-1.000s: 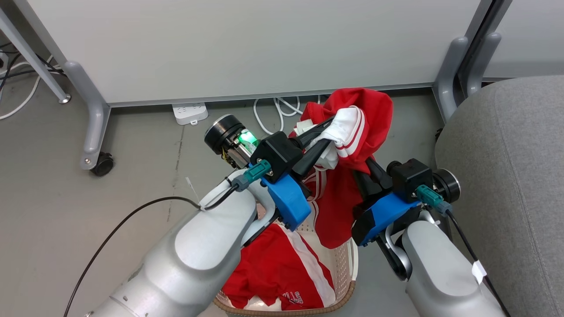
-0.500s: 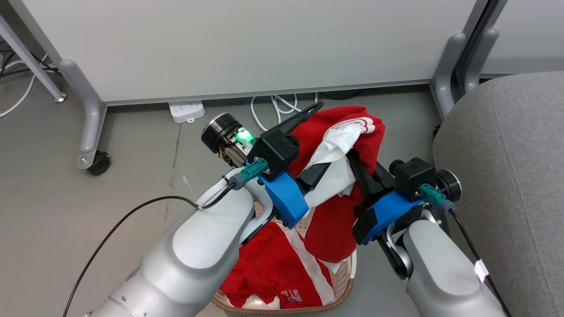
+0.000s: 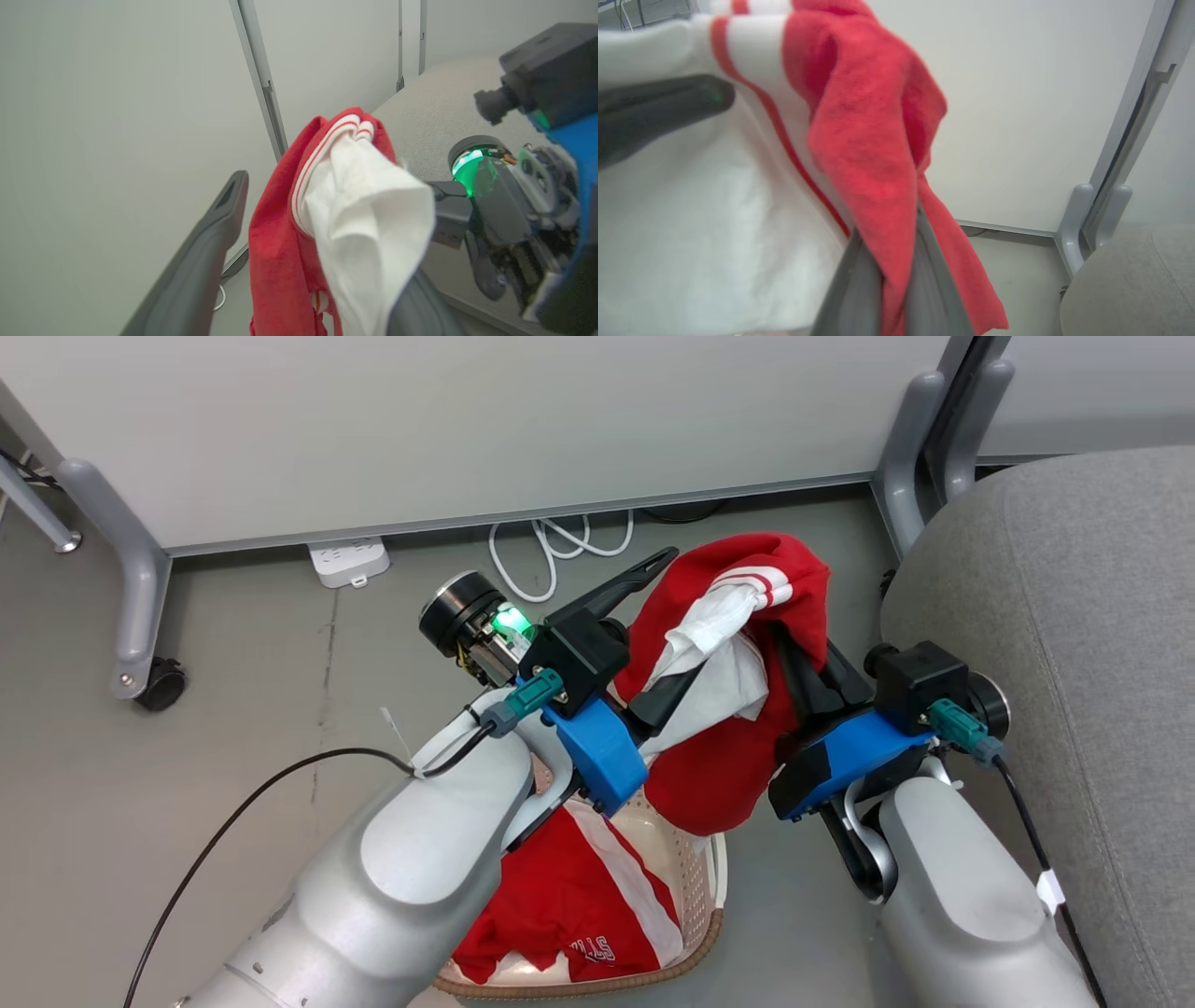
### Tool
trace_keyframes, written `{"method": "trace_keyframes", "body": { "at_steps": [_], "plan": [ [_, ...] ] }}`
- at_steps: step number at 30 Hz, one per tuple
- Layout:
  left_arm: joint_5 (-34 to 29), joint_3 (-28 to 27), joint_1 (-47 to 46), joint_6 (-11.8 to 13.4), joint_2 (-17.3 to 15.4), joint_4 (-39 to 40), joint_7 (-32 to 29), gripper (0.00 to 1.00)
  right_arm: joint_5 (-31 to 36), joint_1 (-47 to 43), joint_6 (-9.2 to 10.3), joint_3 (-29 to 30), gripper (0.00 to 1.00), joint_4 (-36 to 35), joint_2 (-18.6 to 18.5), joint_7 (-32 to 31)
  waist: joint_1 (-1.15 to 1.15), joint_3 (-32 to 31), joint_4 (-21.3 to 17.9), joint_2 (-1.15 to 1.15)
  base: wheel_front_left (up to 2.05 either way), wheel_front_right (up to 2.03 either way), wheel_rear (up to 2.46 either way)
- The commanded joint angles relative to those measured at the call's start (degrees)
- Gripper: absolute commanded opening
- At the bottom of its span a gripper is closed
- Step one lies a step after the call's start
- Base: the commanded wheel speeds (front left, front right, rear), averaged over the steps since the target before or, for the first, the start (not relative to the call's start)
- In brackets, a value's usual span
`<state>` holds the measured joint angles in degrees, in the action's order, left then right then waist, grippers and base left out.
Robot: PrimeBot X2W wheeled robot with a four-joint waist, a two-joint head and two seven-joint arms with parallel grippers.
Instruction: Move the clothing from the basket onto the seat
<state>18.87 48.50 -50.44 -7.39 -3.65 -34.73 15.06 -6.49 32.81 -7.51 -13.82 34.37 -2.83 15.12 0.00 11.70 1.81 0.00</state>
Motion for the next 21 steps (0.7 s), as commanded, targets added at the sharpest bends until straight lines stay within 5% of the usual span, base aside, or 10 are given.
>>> {"method": "trace_keyframes", "body": {
  "at_steps": [1,21],
  "plan": [
    [-0.2,-0.1,-0.2,0.1,-0.3,0.1,0.2,1.0,0.4,1.0,0.04,0.4,0.0,-0.4,-0.1,0.1,0.0,0.4,-0.6,0.0,0.0,0.0,0.0],
    [-0.7,2.0,-0.3,-0.1,-1.4,1.3,0.2,1.0,5.9,-1.1,0.04,15.4,0.0,-7.5,-0.1,0.1,0.0,4.9,-11.3,0.0,0.0,0.0,0.0]
  ]
}}
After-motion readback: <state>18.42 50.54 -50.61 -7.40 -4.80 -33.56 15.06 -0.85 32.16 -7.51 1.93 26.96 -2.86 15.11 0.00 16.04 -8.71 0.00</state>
